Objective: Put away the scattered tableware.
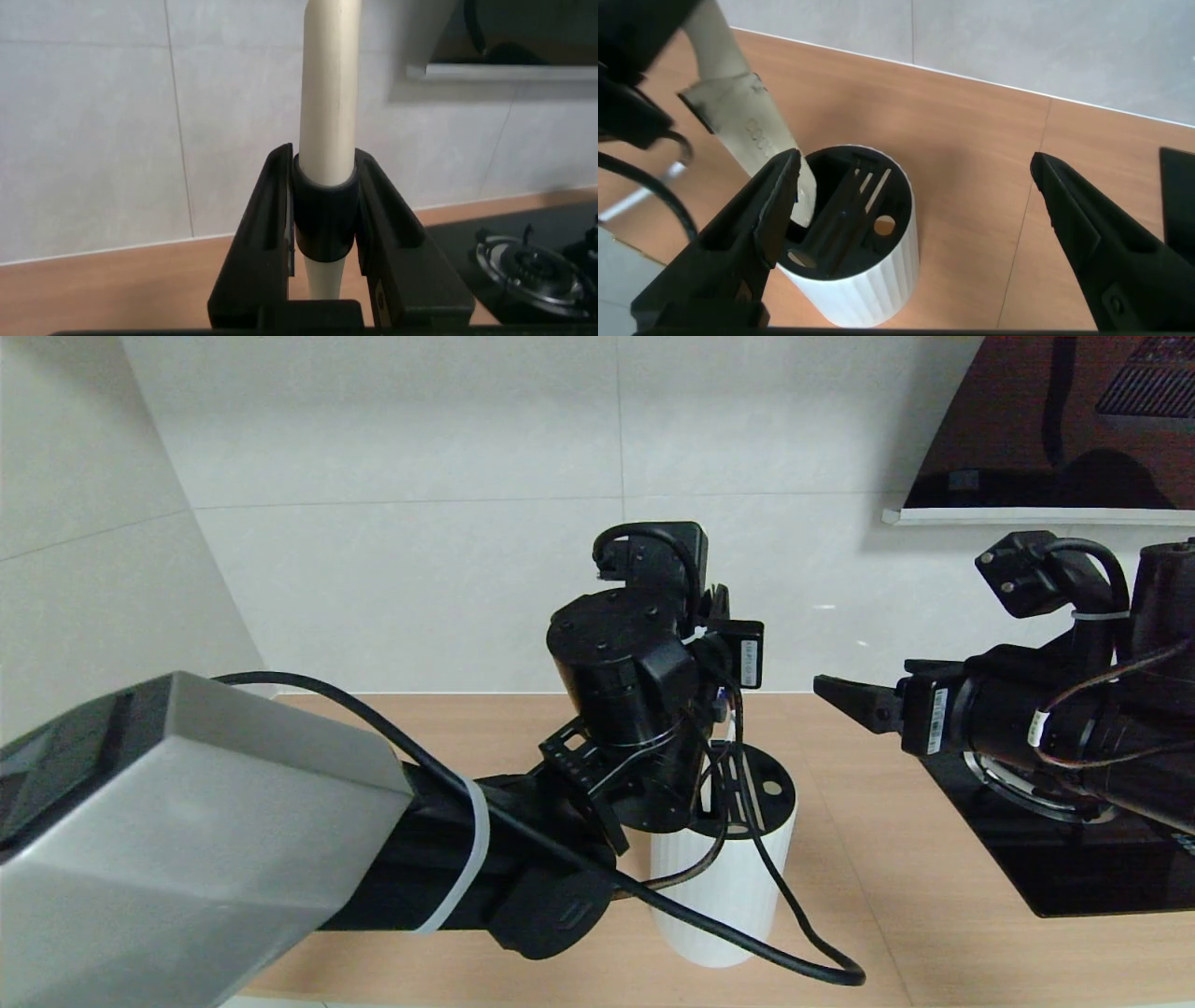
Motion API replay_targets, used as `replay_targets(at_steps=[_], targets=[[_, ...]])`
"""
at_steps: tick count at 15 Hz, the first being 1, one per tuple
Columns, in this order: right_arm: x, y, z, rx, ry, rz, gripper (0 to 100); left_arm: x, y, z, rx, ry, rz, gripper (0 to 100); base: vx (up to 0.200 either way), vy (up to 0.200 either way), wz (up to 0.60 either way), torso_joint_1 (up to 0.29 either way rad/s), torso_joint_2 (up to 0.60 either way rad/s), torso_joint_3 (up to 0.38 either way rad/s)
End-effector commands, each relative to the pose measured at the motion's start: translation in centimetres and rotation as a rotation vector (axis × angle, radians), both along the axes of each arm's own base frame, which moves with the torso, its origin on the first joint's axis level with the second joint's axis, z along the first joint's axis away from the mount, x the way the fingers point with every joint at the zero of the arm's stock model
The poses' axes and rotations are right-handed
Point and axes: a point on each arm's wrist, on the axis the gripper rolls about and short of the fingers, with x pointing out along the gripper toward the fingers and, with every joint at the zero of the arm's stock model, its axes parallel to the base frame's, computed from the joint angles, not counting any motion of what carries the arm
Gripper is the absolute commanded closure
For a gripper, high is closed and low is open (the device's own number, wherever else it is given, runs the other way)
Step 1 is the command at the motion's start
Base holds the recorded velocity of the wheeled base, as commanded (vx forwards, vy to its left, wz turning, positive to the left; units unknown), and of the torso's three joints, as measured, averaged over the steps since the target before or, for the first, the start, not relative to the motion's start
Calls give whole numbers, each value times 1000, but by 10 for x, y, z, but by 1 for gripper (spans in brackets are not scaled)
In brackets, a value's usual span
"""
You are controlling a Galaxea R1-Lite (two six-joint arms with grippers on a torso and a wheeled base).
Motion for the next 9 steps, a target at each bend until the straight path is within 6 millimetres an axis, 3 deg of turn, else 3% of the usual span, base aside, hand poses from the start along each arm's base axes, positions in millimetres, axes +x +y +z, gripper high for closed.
replay_targets(at_steps=[1,9], targets=[[0,0,0,0,-2,1,0,2,-2,-4,5,5,1,100,0,0,0,0,0,0],[1,0,-1,-1,2,1,0,1,-5,-24,37,49,-1,100,0,0,0,0,0,0]])
